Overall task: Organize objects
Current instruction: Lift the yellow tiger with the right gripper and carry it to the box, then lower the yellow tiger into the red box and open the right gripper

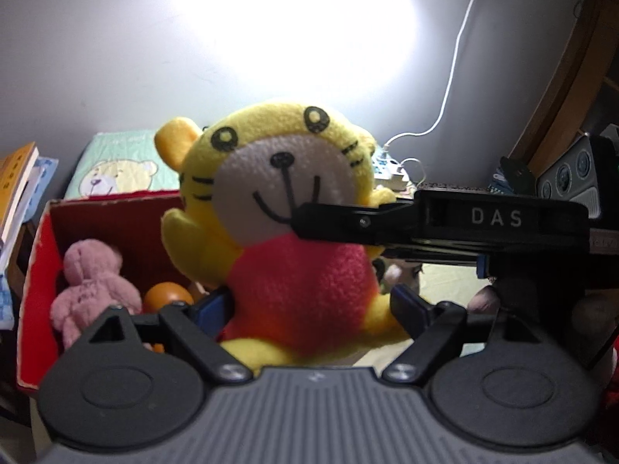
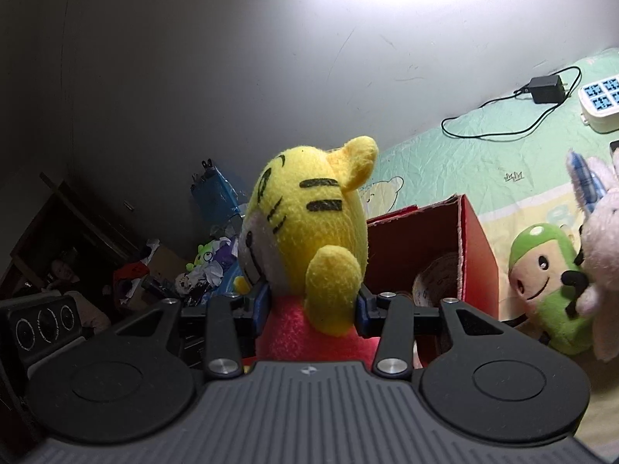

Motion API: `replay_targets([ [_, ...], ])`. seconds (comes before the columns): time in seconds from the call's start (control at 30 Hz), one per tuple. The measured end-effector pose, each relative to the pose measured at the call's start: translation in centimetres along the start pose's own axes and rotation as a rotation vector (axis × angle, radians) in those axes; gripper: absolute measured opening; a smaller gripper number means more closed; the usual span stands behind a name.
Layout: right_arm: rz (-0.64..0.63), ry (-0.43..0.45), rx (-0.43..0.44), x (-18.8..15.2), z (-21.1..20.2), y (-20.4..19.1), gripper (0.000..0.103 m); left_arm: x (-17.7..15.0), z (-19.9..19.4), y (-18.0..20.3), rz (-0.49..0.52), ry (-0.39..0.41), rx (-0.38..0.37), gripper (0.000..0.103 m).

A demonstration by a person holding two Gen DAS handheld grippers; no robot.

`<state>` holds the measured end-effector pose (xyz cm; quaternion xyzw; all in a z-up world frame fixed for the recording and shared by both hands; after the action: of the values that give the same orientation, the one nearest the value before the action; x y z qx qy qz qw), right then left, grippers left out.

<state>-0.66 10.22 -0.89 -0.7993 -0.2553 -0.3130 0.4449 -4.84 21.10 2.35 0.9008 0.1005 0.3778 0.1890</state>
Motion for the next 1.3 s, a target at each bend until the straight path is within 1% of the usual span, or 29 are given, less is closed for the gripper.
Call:
replay_targets([
  [0.07,0.024,-0.021,-0.01,-0.5,1.6,0.2,0.045,0.2,1.0,-1.3,-0.025,-0.019,0.011,0.085],
  [0.2,0.086,-0.055,-0.058,-1.3,4.0,1.3,0.045,0.3,1.9,-4.1,-0.065,-0.039,0.007,0.085],
  [0.27,0.137,-0.076,-0.077,-2.0,4.8,2.1,0.045,0.5,2.5,-5.0,-0.065,-0.047,0.02,0.085],
  [0.4,0.222,-0.108,-0.085,-3.2,6.6,2.8,0.044,0.7,3.4,-6.5,-0.048,-0.058,0.048,0.084],
  [0.5,0.219,-0.129,-0.091,-3.7,7.8,2.1,0.044,0.6,3.7,-7.6,-0.053,-0.066,0.063,0.084],
  [0.57,0.237,-0.145,-0.085,-4.2,8.5,1.9,0.044,0.5,3.9,-8.4,-0.049,-0.066,0.088,0.084],
  [0.63,0.243,-0.178,-0.084,-4.7,9.2,1.6,0.045,0.3,4.2,-9.4,-0.051,-0.075,0.114,0.083],
  [0.67,0.222,-0.201,-0.099,-4.9,9.5,1.4,0.046,0.2,4.5,-9.9,-0.059,-0.086,0.12,0.082],
  [0.73,0.189,-0.204,-0.12,-4.9,9.3,1.2,0.048,-0.1,4.6,-10.4,-0.074,-0.098,0.114,0.082],
  [0.8,0.195,-0.216,-0.12,-4.7,9.2,1.4,0.05,-0.2,4.3,-10.2,-0.069,-0.093,0.111,0.082],
  [0.87,0.216,-0.225,-0.112,-4.5,8.8,1.7,0.054,-0.3,4.3,-10.0,-0.056,-0.09,0.119,0.083],
  [0.97,0.22,-0.225,-0.107,-4.0,7.4,2.1,0.056,-0.3,4.2,-9.8,-0.049,-0.09,0.12,0.083],
  [1.07,0.196,-0.211,-0.106,-3.6,6.2,1.9,0.055,-0.2,3.6,-9.5,-0.038,-0.079,0.127,0.083],
  [1.13,0.162,-0.21,-0.124,-3.4,5.5,1.7,0.055,-0.1,3.3,-9.3,-0.034,-0.071,0.13,0.083],
  [1.2,0.122,-0.212,-0.146,-3.4,5.1,1.5,0.052,0.0,3.2,-9.2,-0.034,-0.066,0.132,0.083],
  [1.27,0.111,-0.222,-0.151,-3.7,5.3,1.4,0.044,0.1,3.2,-9.1,-0.03,-0.067,0.138,0.083],
  [1.3,0.116,-0.226,-0.158,-3.8,5.5,1.6,0.042,0.0,3.3,-9.0,-0.026,-0.07,0.142,0.083],
])
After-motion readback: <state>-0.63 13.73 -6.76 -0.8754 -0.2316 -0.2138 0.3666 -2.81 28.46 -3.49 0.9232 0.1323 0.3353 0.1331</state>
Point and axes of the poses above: each gripper's, at about its wrist camera, not at the fingertips, and z roughly the way its jaws point, y to its right, x to its top, the point moved 7 cm from there along z, roughly the way its jaws point, and after that the axes turned 11 degrees about -z, right-handed, at the moved point
